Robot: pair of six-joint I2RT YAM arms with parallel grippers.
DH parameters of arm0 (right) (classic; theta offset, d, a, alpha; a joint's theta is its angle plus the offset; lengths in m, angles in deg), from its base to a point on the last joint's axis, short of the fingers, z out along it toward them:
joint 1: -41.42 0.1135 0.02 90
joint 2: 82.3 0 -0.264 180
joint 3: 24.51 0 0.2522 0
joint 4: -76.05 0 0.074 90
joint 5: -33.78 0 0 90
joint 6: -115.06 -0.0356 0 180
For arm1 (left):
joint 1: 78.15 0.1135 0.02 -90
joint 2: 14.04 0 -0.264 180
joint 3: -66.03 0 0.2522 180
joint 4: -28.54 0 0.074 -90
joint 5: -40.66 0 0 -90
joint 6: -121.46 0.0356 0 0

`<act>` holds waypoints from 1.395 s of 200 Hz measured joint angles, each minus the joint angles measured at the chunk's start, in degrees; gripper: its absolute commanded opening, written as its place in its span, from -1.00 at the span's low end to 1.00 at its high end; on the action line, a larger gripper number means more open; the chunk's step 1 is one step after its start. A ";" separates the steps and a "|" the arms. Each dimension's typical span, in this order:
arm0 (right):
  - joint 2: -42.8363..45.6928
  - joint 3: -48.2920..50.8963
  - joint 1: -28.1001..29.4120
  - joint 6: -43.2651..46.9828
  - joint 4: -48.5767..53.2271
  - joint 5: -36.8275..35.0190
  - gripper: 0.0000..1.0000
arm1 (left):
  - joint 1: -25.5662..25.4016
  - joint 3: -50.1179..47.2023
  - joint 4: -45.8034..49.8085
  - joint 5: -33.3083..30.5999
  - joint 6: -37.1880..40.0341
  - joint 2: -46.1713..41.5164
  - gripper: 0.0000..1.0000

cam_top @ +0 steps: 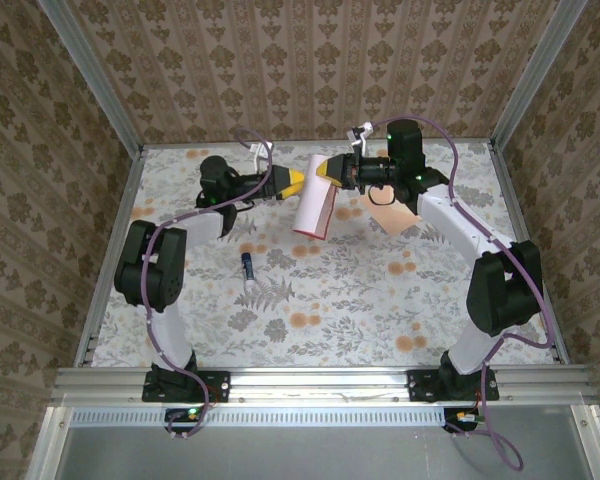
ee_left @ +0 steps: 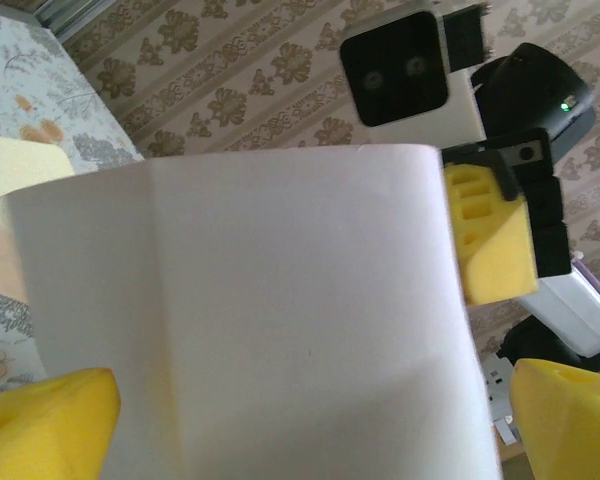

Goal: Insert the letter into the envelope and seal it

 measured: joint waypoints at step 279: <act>-3.48 -4.15 0.00 -1.25 -5.88 3.08 -1.00 | -0.20 0.09 18.88 0.04 11.80 -9.33 0.97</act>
